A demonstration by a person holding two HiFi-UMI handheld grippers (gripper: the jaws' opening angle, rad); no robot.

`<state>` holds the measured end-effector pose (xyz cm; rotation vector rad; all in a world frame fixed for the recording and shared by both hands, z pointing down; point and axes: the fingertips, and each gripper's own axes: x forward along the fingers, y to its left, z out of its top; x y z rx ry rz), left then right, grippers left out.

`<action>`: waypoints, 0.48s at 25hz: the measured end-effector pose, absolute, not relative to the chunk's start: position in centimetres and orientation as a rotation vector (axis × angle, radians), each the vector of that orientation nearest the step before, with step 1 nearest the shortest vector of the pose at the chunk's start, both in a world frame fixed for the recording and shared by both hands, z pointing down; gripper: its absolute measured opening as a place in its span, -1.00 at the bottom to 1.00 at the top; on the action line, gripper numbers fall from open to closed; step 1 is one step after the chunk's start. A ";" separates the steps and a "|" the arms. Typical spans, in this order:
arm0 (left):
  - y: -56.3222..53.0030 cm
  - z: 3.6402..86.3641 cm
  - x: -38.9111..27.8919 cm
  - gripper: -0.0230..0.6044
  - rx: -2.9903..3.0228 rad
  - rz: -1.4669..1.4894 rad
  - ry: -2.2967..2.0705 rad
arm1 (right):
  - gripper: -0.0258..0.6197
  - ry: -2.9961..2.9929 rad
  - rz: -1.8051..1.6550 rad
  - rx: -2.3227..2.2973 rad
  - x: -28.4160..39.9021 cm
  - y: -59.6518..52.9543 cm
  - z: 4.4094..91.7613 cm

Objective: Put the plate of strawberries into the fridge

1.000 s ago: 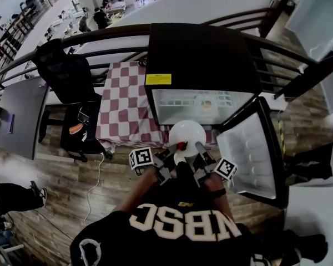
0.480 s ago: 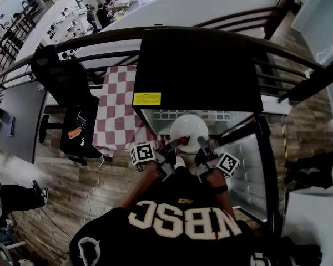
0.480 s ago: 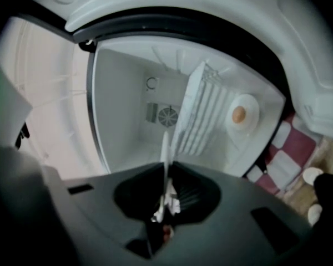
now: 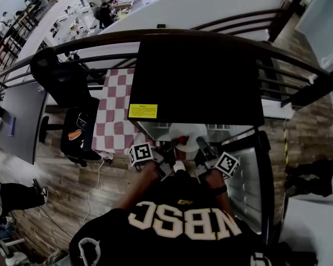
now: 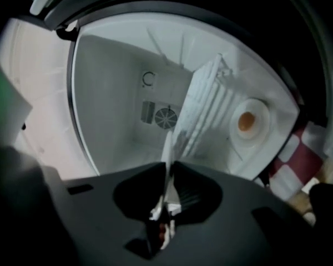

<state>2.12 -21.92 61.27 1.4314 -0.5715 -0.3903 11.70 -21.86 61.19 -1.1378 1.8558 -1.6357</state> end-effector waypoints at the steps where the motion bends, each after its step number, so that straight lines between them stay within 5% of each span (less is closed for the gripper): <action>1: -22.3 61.2 2.1 -0.85 1.423 -0.400 -0.571 | -0.77 1.856 -1.627 -1.112 11.6 -22.3 61.0; 12: -24.2 61.5 1.6 -0.85 1.380 -0.429 -0.621 | -0.77 1.821 -1.704 -1.118 11.3 -23.8 61.7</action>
